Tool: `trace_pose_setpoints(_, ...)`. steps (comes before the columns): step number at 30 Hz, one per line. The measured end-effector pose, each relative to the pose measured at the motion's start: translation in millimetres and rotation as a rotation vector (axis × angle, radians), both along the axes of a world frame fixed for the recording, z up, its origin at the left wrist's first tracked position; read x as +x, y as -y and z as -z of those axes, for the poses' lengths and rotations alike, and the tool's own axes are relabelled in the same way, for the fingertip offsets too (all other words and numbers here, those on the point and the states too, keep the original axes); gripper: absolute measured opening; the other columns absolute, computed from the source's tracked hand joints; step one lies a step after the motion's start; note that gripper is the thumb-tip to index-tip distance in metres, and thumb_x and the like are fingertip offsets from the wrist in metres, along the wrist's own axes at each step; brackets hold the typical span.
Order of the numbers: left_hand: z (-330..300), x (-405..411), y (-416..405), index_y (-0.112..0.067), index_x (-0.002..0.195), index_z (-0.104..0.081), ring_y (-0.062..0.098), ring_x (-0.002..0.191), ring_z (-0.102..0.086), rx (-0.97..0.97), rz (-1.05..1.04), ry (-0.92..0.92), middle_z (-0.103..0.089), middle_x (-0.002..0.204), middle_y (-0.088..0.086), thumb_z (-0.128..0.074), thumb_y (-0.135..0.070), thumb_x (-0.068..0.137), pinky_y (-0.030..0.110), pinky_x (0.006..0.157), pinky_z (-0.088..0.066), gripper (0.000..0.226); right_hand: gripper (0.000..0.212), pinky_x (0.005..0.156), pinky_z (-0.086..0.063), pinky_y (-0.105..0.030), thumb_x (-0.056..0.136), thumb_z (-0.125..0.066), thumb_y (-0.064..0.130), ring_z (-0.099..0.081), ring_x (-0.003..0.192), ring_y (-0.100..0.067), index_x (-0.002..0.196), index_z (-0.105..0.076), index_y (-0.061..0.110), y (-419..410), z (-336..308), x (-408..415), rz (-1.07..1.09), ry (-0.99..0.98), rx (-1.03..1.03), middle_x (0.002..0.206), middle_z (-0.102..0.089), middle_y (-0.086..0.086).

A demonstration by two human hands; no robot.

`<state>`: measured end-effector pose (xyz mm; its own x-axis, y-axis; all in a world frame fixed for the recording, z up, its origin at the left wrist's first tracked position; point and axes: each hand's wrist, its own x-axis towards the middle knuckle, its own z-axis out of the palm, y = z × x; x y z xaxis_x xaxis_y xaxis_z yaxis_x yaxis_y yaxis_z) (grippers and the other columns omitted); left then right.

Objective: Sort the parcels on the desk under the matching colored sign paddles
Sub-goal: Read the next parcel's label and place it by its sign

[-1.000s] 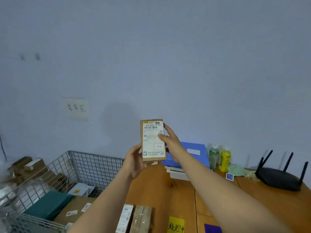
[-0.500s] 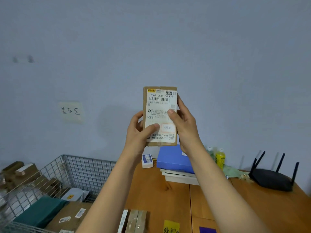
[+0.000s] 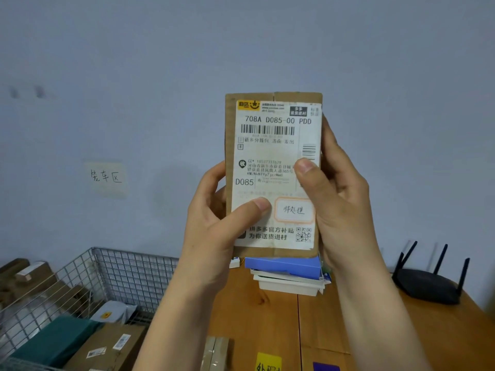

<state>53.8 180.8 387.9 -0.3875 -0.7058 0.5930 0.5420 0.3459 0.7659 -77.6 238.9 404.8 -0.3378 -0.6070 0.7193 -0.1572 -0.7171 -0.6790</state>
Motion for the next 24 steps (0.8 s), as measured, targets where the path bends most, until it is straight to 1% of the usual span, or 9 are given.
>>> trace_pose_setpoints(3,-0.3,-0.6,0.4,-0.007,0.124,-0.049,0.020,0.084,-0.074,-0.006,-0.014,0.008,-0.076,0.095,0.002,-0.070,-0.021,0.057,0.025,0.062,-0.057,0.071,0.065,0.086,-0.053,-0.056,0.081,-0.060,0.035,-0.058,0.110,-0.043,0.142,-0.038,0.033,0.7,-0.6,-1.2,0.025,-0.018,-0.006,0.114,-0.068,0.003)
trace_pose_setpoints(6,2.4,-5.9,6.6,-0.009,0.124,-0.049,0.019,0.084,-0.074,0.008,-0.040,0.041,-0.076,0.094,-0.001,-0.072,-0.013,0.060,0.026,0.062,-0.057,0.068,0.061,0.087,-0.054,-0.055,0.086,-0.059,0.028,-0.061,0.108,-0.038,0.143,-0.037,0.032,9.2,2.2,-5.9,0.047,-0.012,0.021,0.107,-0.069,0.005)
trace_pose_setpoints(9,9.3,-16.5,23.7,-0.012,0.127,-0.048,0.017,0.086,-0.074,0.061,-0.050,0.105,-0.076,0.097,-0.004,-0.065,-0.013,0.071,0.028,0.065,-0.059,0.058,0.060,0.083,-0.057,-0.047,0.088,-0.057,0.023,-0.067,0.103,-0.027,0.143,-0.036,0.033,26.2,8.4,-15.6,0.057,0.015,0.090,0.101,-0.070,0.009)
trace_pose_setpoints(11,15.9,-27.2,39.8,-0.015,0.129,-0.048,0.016,0.089,-0.073,0.091,-0.046,0.166,-0.075,0.101,-0.005,-0.064,-0.017,0.075,0.029,0.069,-0.060,0.056,0.057,0.079,-0.059,-0.037,0.093,-0.055,0.019,-0.070,0.096,-0.016,0.143,-0.035,0.035,41.8,15.5,-25.4,0.084,0.024,0.157,0.098,-0.069,0.011)
trace_pose_setpoints(13,24.8,-40.8,59.3,-0.016,0.130,-0.047,0.015,0.091,-0.072,0.135,-0.035,0.234,-0.072,0.106,-0.004,-0.066,-0.017,0.081,0.029,0.069,-0.059,0.053,0.055,0.076,-0.060,-0.032,0.095,-0.052,0.018,-0.070,0.089,-0.011,0.144,-0.033,0.036,60.6,25.3,-37.6,0.136,0.030,0.243,0.097,-0.068,0.010)
trace_pose_setpoints(16,45.4,-65.5,88.2,-0.014,0.133,-0.046,0.017,0.092,-0.071,0.204,-0.014,0.338,-0.068,0.115,0.001,-0.061,-0.015,0.089,0.031,0.072,-0.059,0.047,0.053,0.082,-0.059,-0.038,0.095,-0.050,0.020,-0.070,0.089,-0.014,0.144,-0.034,0.035,86.7,46.5,-61.4,0.187,0.029,0.372,0.095,-0.068,0.010)
trace_pose_setpoints(19,73.2,-89.6,110.0,-0.011,0.134,-0.045,0.019,0.092,-0.069,0.280,0.000,0.447,-0.066,0.119,0.006,-0.062,-0.018,0.089,0.036,0.078,-0.059,0.049,0.048,0.086,-0.057,-0.041,0.096,-0.048,0.020,-0.068,0.083,-0.013,0.140,-0.039,0.034,102.8,72.3,-85.2,0.209,0.044,0.499,0.089,-0.067,0.011)
trace_pose_setpoints(21,95.4,-102.6,120.0,-0.010,0.134,-0.045,0.023,0.096,-0.069,0.379,0.036,0.485,-0.067,0.116,0.008,-0.065,-0.017,0.087,0.043,0.085,-0.057,0.052,0.047,0.087,-0.056,-0.044,0.096,-0.048,0.020,-0.068,0.087,-0.019,0.140,-0.040,0.033,107.5,93.2,-98.5,0.195,0.084,0.576,0.095,-0.069,0.002)
trace_pose_setpoints(24,131.7,-115.5,126.3,-0.011,0.134,-0.045,0.029,0.105,-0.066,0.499,0.106,0.542,-0.067,0.117,0.011,-0.067,-0.017,0.085,0.049,0.093,-0.052,0.055,0.048,0.085,-0.056,-0.042,0.096,-0.049,0.020,-0.067,0.095,-0.024,0.142,-0.038,0.031,108.2,127.8,-113.0,0.171,0.166,0.695,0.119,-0.067,-0.007)
